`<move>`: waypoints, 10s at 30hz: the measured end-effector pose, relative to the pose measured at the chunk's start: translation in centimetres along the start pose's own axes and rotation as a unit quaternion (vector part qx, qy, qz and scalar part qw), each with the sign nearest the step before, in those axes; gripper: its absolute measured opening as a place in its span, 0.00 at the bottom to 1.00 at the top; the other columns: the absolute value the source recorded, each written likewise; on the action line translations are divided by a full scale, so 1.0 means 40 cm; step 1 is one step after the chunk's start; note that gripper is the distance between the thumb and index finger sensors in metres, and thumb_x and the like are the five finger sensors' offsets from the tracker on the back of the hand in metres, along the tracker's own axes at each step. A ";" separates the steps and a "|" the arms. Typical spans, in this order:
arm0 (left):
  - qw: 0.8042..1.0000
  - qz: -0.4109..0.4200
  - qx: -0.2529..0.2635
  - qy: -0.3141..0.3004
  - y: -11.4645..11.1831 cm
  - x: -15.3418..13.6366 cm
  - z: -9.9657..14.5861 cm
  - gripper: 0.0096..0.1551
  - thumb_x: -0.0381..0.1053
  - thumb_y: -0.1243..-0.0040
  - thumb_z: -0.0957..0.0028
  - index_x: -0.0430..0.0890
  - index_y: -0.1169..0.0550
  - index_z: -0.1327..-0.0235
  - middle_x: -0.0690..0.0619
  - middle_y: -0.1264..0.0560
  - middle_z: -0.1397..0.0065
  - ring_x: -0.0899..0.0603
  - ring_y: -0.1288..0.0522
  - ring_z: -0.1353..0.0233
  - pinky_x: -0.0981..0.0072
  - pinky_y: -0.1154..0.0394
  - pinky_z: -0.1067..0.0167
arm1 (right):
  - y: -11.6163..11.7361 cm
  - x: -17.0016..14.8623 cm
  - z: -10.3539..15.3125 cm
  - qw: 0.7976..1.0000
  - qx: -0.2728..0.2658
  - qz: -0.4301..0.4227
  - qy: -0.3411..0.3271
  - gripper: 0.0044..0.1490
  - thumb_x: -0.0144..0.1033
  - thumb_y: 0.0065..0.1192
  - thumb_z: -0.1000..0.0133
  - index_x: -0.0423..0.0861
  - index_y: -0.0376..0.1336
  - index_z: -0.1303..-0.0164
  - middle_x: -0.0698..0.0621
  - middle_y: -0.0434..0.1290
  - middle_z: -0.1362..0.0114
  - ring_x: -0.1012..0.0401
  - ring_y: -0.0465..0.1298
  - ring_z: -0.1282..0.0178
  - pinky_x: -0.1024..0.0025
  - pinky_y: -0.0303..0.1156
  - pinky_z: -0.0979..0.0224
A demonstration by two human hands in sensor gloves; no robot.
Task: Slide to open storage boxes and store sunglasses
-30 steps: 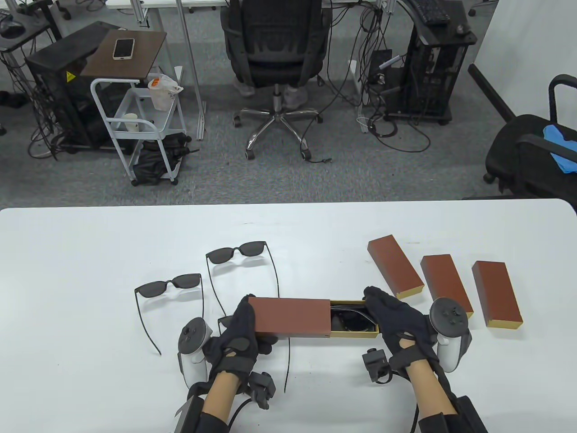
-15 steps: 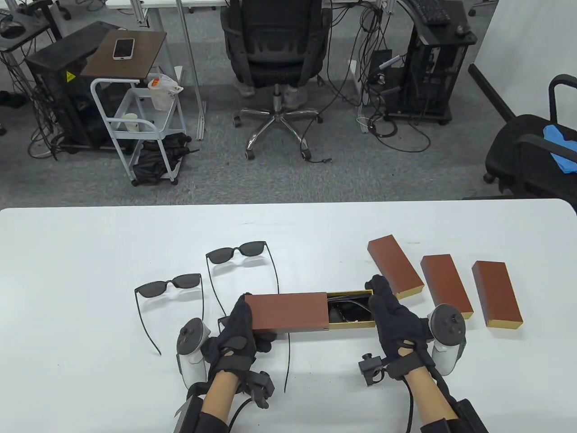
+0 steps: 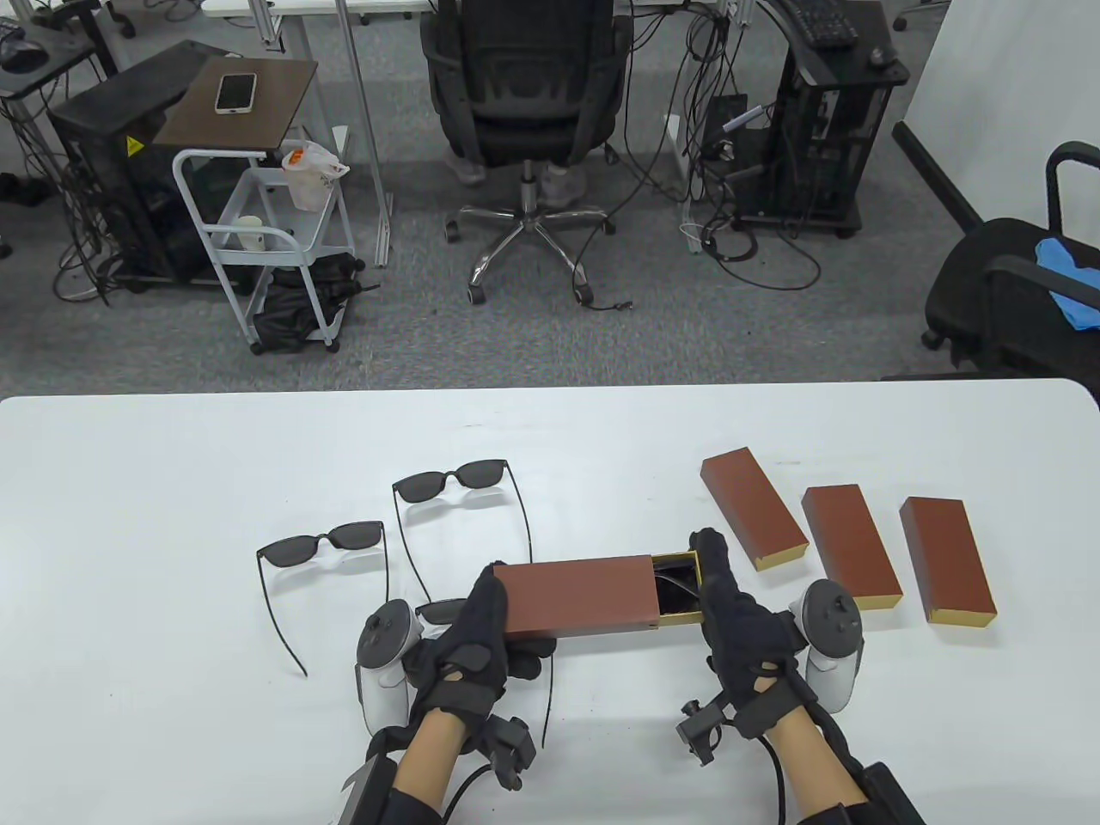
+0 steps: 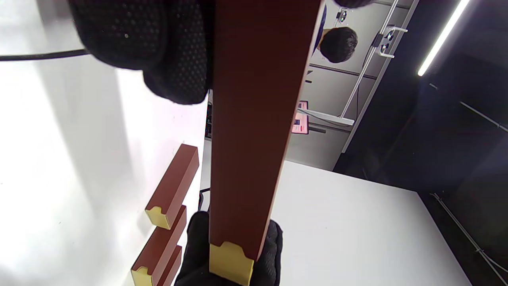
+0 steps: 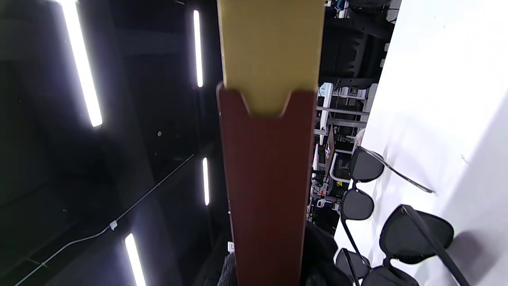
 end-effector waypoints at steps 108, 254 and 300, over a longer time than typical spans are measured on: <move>0.753 -0.618 0.214 -0.072 0.046 0.132 0.042 0.39 0.67 0.41 0.51 0.55 0.29 0.25 0.47 0.31 0.21 0.34 0.32 0.23 0.35 0.33 0.34 | 0.035 -0.011 -0.145 0.755 -0.063 0.650 0.056 0.41 0.59 0.67 0.61 0.56 0.61 0.37 0.44 0.67 0.27 0.42 0.71 0.32 0.46 0.70 0.32; 0.988 -0.102 0.117 -0.013 -0.032 0.005 -0.009 0.32 0.52 0.43 0.46 0.47 0.30 0.27 0.47 0.18 0.38 0.45 0.15 0.52 0.53 0.19 0.58 | -0.016 -0.040 0.028 0.994 -0.104 0.016 0.019 0.37 0.64 0.55 0.57 0.49 0.70 0.49 0.45 0.86 0.53 0.49 0.88 0.58 0.55 0.84 0.55; 0.997 -0.027 -0.065 -0.030 -0.090 -0.015 -0.024 0.45 0.67 0.55 0.45 0.43 0.43 0.21 0.40 0.31 0.23 0.35 0.25 0.33 0.44 0.27 0.43 | -0.082 -0.031 0.039 0.977 -0.169 0.110 0.063 0.25 0.48 0.75 0.61 0.53 0.75 0.55 0.50 0.88 0.60 0.55 0.89 0.63 0.59 0.85 0.58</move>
Point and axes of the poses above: the tracker on the back of each hand, its own x axis roughly to the thumb side, its own z axis roughly from the fingertips to the wrist, y = z × x, the point moved 2 cm from there along -z, roughly from the wrist to the fingertips
